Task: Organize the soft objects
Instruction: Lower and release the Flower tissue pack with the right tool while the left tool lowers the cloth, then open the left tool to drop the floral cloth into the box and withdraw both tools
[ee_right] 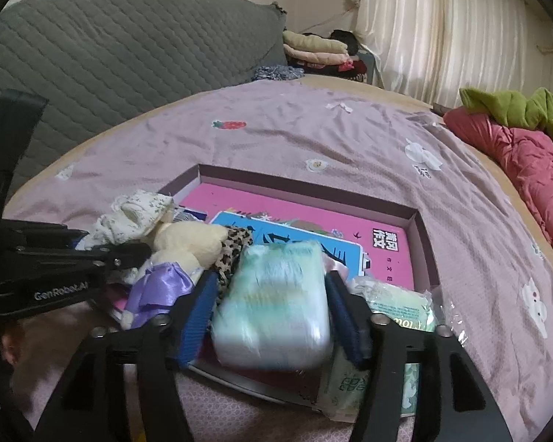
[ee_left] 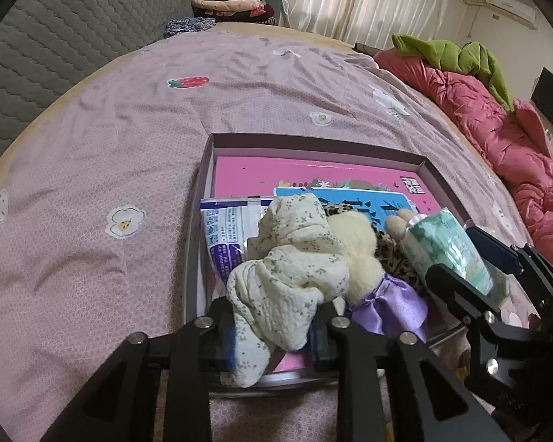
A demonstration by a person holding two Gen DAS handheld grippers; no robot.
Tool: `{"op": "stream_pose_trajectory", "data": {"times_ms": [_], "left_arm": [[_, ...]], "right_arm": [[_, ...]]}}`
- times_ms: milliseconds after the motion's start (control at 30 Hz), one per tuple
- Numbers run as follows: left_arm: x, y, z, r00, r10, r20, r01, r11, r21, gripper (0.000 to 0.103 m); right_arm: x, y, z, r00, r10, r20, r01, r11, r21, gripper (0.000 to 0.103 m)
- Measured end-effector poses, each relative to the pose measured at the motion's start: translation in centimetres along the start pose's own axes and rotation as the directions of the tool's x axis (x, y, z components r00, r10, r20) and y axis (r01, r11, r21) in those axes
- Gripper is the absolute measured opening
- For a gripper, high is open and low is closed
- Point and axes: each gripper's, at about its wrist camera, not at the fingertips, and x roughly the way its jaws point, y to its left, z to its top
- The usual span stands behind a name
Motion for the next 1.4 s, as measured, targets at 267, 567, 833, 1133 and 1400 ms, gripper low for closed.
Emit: {"op": "stream_pose_trajectory", "data": {"times_ms": [267, 567, 833, 1133, 1400], "left_arm": [[-0.2, -0.1, 0.0, 1.0, 0.006, 0.008, -0.006, 1.0, 0.007, 0.033], [-1.0, 0.3, 0.4, 0.999, 0.01, 0.051, -0.009, 1.0, -0.011, 0.053], [-2.4, 0.4, 0.8, 0.993, -0.006, 0.118, 0.009, 1.0, -0.022, 0.054], [-3.3, 0.4, 0.9, 0.988, -0.03, 0.153, 0.033, 0.999, -0.018, 0.06], [-4.2, -1.7, 0.3, 0.98, -0.067, 0.189, 0.055, 0.996, 0.068, 0.061]], "right_arm": [[-0.8, -0.1, 0.4, 0.999, 0.004, 0.033, -0.004, 1.0, 0.002, 0.072], [-2.3, -0.9, 0.6, 0.996, -0.002, 0.089, 0.001, 1.0, 0.012, 0.073], [-3.7, -2.0, 0.7, 0.991, -0.021, 0.13, 0.017, 0.999, 0.033, 0.073], [-4.7, -3.4, 0.4, 0.989, -0.048, 0.142, 0.04, 0.997, 0.061, 0.073], [-5.8, -4.9, -0.1, 0.985, -0.072, 0.156, 0.06, 0.995, 0.077, 0.073]]}}
